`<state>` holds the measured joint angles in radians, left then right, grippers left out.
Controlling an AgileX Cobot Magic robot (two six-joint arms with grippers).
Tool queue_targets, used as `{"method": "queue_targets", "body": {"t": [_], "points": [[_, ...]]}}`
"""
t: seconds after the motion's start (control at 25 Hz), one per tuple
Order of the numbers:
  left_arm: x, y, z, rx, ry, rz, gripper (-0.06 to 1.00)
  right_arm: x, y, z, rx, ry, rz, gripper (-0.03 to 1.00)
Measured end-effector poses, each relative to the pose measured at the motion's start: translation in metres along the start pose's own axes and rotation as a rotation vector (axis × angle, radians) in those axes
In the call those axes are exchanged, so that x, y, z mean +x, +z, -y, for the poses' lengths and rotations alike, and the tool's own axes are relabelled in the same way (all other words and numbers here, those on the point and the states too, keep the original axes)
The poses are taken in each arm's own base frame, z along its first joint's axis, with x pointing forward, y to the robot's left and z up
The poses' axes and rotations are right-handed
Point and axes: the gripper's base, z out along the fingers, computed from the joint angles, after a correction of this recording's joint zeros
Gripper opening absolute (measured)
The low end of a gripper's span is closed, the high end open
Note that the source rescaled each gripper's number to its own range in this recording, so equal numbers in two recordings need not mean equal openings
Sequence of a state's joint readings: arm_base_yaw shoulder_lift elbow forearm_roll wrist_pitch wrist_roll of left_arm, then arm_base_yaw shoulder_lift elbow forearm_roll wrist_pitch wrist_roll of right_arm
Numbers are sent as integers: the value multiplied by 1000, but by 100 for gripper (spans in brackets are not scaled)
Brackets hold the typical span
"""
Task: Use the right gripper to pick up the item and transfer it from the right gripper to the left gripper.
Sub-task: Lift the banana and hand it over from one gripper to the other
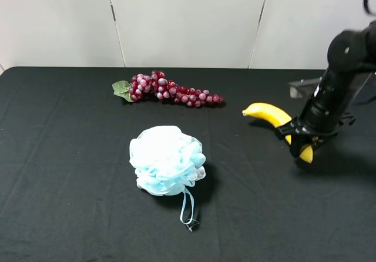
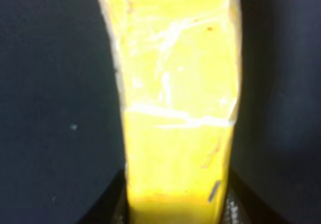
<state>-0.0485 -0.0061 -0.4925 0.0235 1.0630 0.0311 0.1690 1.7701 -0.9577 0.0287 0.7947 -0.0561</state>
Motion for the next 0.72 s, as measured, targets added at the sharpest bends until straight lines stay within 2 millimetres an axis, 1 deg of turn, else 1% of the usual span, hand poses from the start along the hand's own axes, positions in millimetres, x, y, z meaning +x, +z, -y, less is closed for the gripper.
{"method": "queue_targets", "body": {"t": [0.12,0.24,0.36,0.72], "points": [[0,0,0,0,0,0,98,-3,-21,-9,-1,-29,20,0],[0,0,0,0,0,0,98,-4,-40,-23,-4,-81,41,0],[0,0,0,0,0,0,98,-5,-55,-38,0,-141,49,0],[0,0,0,0,0,0,98,-9,-99,-92,-5,-383,61,0]]}}
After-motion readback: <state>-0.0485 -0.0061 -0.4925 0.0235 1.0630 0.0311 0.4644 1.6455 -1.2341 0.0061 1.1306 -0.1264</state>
